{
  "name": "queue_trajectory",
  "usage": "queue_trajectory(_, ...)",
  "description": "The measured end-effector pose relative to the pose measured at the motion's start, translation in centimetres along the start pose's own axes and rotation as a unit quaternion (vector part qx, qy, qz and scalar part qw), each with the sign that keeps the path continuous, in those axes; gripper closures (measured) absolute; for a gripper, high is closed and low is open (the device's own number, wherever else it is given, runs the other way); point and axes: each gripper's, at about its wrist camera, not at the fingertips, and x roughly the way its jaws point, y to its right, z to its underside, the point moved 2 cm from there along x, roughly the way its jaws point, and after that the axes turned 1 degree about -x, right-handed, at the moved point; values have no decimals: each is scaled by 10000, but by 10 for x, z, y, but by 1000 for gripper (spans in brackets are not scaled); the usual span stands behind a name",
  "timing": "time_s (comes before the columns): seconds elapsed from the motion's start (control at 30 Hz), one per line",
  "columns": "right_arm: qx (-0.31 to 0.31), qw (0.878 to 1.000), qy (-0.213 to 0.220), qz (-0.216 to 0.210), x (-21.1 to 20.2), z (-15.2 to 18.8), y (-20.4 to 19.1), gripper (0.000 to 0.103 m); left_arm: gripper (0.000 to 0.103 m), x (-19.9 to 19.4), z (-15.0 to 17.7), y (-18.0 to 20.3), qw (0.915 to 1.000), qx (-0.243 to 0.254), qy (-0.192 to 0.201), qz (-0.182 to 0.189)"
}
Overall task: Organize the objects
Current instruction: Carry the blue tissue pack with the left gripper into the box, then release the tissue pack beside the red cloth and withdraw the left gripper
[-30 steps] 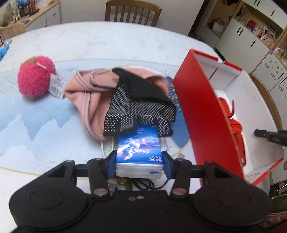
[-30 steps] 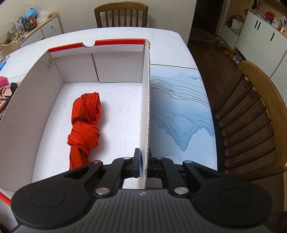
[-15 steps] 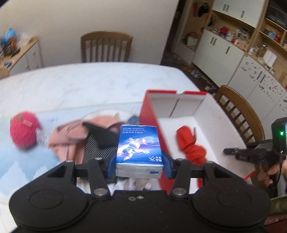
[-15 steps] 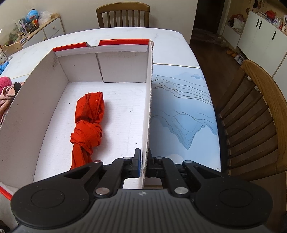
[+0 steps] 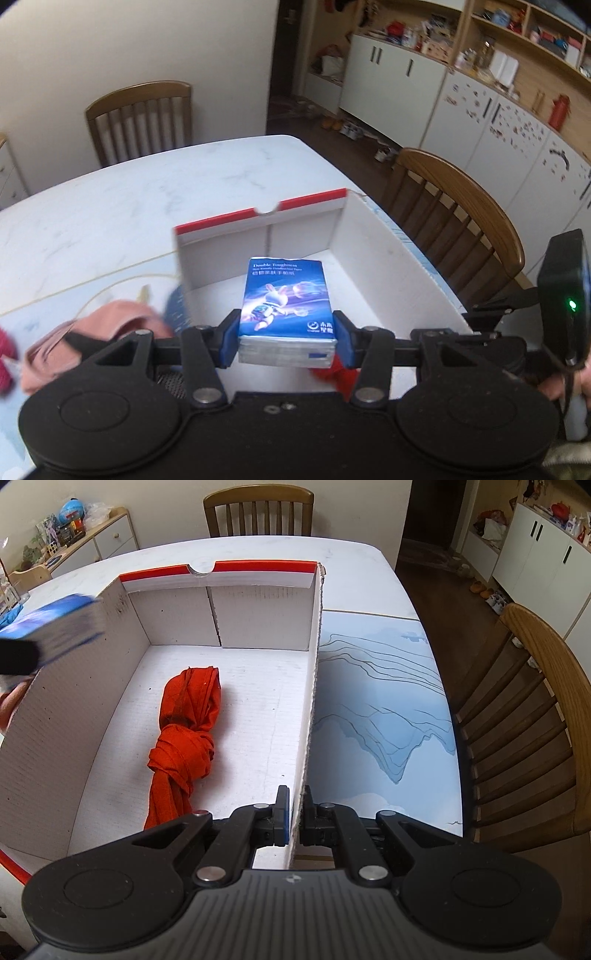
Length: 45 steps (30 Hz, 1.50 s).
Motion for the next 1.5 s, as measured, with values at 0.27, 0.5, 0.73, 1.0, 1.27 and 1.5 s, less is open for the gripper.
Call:
queue_trajectory(0.27,-79,10000,-33,26,2,-1,-1,99,54,57,-19,38,9989,422,-190,-42)
queue_trajectory(0.5,-176,9998,-52,45,2,-1,-3,98,55,106,-28,55,9973,495,-535,-87)
queue_trajectory(0.73,-304,9995,-104,-17,4,-4,-3,98,55,144,-28,61,9938,570,-873,-381)
queue_trajectory(1.0,-423,9990,-119,-58,7,-4,-4,98,54,168,-22,55,9895,507,-1293,-406)
queue_trajectory(1.27,-401,9991,-120,-90,7,-4,-4,98,53,171,-15,51,9878,506,-1449,-282)
queue_trajectory(1.5,-342,9993,-124,-87,7,-4,-4,98,40,148,-12,47,9911,471,-1220,-233)
